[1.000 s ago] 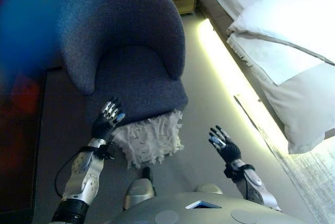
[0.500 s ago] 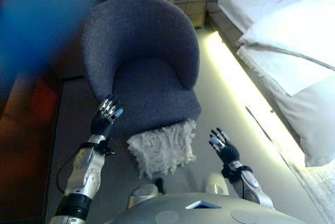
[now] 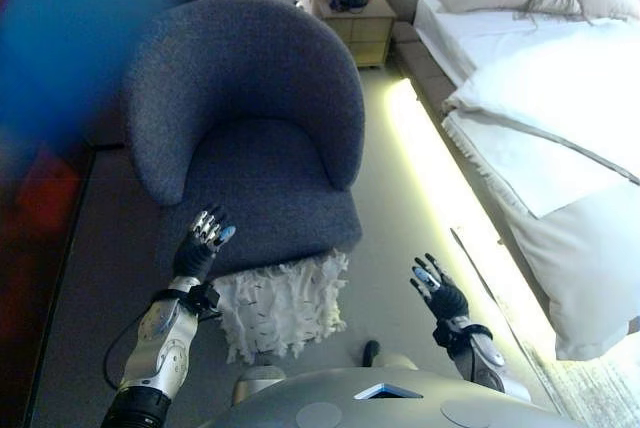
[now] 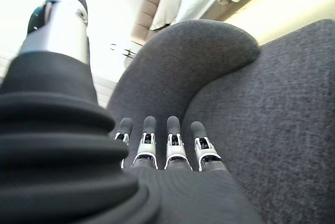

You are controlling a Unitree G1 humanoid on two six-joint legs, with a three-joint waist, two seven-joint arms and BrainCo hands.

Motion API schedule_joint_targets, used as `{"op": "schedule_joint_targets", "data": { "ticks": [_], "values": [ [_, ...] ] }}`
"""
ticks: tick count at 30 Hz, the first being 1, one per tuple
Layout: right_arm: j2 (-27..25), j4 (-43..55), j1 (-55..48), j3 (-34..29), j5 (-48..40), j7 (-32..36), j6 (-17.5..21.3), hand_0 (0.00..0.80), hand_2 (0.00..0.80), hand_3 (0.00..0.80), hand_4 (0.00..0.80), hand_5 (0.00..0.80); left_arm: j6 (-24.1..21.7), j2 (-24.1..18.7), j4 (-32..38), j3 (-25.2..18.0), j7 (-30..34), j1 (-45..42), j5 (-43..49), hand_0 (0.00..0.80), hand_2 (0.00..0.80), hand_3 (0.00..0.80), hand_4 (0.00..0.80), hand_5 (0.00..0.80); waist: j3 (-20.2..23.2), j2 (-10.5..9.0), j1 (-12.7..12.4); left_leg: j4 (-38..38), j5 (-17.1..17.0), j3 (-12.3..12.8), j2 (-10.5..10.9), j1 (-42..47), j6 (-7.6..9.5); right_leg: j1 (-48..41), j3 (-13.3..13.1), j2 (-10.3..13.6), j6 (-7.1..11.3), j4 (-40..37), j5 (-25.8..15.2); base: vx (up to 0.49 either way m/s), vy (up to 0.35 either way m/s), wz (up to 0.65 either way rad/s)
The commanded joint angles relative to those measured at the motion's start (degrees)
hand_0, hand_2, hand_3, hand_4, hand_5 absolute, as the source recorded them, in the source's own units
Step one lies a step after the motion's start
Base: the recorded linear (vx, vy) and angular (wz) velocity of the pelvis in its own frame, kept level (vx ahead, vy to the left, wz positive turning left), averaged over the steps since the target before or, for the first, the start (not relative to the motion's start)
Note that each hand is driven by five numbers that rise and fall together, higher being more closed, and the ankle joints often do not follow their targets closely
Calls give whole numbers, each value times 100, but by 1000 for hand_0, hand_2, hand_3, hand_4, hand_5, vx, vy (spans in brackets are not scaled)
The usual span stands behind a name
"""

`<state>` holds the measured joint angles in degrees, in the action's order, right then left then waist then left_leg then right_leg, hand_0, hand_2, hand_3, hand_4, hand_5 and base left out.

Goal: Pick up the cushion and take it to the sofa

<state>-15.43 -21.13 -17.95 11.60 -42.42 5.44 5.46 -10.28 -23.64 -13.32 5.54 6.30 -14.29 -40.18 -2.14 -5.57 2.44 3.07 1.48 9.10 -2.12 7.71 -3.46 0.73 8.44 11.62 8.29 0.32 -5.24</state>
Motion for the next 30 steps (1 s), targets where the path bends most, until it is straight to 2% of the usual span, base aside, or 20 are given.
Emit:
{"op": "schedule_joint_targets", "data": {
  "ticks": [1,4,6,7,8,11,12,13,14,16,17,19,21,23,25,30],
  "values": [
    [72,368,122,-49,-7,115,65,0,0,0,0,0,-37,-127,226,-254,50,230,37,0,0,0,0,0,-166,-116,180,-480,827,244,452,76,637,915,-136,237,367,-178,-1176,276,-100,-1],
    [58,389,50,-70,37,192,21,0,0,0,0,0,-64,-85,190,-310,70,133,43,0,0,0,0,0,-177,-119,216,-615,953,337,449,180,668,972,-12,213,293,104,-1028,280,-110,-5],
    [25,374,45,-100,53,275,-3,0,0,0,0,0,-114,-50,199,-338,22,82,63,0,0,0,0,0,-169,-4,229,-698,1146,400,345,289,684,837,102,125,265,196,-630,330,-128,-10],
    [0,358,42,-65,63,243,55,0,0,0,0,0,-150,-19,183,-302,-40,84,35,0,0,0,0,0,-170,-26,267,-842,1044,477,294,275,630,863,91,100,158,224,-631,316,-166,-7],
    [-13,348,44,-54,76,251,84,0,0,0,0,0,-153,-17,173,-289,-62,92,-8,0,0,0,0,0,-171,-7,294,-875,1032,495,252,296,611,862,57,59,137,272,-571,275,-215,-1],
    [-167,547,88,21,73,284,32,0,0,0,0,0,-213,42,166,-315,-123,86,-74,0,0,0,0,0,-129,114,367,-1370,524,556,-79,325,336,794,98,-142,-53,471,-193,270,-204,7],
    [-204,575,106,24,83,300,-8,0,0,0,0,0,-238,59,176,-323,-156,95,-100,0,0,0,0,0,-125,137,364,-1803,290,504,-162,192,237,719,62,-236,-146,491,-52,281,-256,10],
    [-275,526,143,-12,164,351,-32,0,0,0,0,0,-239,104,212,-352,-142,90,-206,0,0,0,0,0,-160,148,329,-2600,-107,475,-292,-151,63,536,41,-319,-306,487,113,297,-205,12],
    [-315,491,148,-43,214,343,-40,0,0,0,0,0,-215,129,244,-363,-157,83,-238,0,0,0,0,0,-179,181,310,-2902,-246,482,-446,-300,-73,386,33,-363,-341,493,260,272,-165,23],
    [-429,466,147,-138,199,404,-22,0,0,0,0,0,-180,200,319,-358,-134,71,-280,0,0,0,0,0,-271,187,295,-3276,-620,583,-923,-652,-313,114,96,-362,-494,479,419,196,-60,31],
    [-453,463,142,-156,175,441,-14,0,0,0,0,0,-185,215,327,-345,-137,69,-284,0,0,0,0,0,-290,193,301,-3283,-649,568,-989,-687,-338,74,111,-358,-514,481,446,137,34,12],
    [-481,485,54,-225,259,536,5,0,0,0,0,0,-243,291,332,-351,-113,-32,-278,0,0,0,0,0,-299,177,298,-2627,-981,578,-1339,-563,-319,52,118,-232,-548,555,465,147,131,-7],
    [-513,548,2,-256,284,559,-31,0,0,0,0,0,-244,311,328,-373,-110,-77,-292,0,0,0,0,0,-278,217,313,-2143,-1185,540,-1504,-409,-350,67,95,-215,-528,625,520,131,173,-19],
    [-605,717,-123,-299,330,528,-66,0,0,0,0,0,-206,314,322,-397,-133,-128,-351,0,0,0,0,0,-218,339,330,-941,-1625,271,-1740,-214,-499,116,21,-142,-427,739,612,139,305,-7],
    [-663,803,-206,-361,339,539,-91,0,0,0,0,0,-171,318,302,-446,-92,-154,-426,0,0,0,0,0,-183,427,334,-353,-1798,107,-1856,-172,-659,132,-71,-34,-322,815,679,141,320,14],
    [-637,813,-280,-504,418,600,-66,0,0,0,0,0,-93,320,292,-557,69,-149,-535,0,0,0,0,0,-203,583,391,193,-1495,156,-1926,-132,-842,19,-167,414,27,845,695,98,328,11]
  ]
}}
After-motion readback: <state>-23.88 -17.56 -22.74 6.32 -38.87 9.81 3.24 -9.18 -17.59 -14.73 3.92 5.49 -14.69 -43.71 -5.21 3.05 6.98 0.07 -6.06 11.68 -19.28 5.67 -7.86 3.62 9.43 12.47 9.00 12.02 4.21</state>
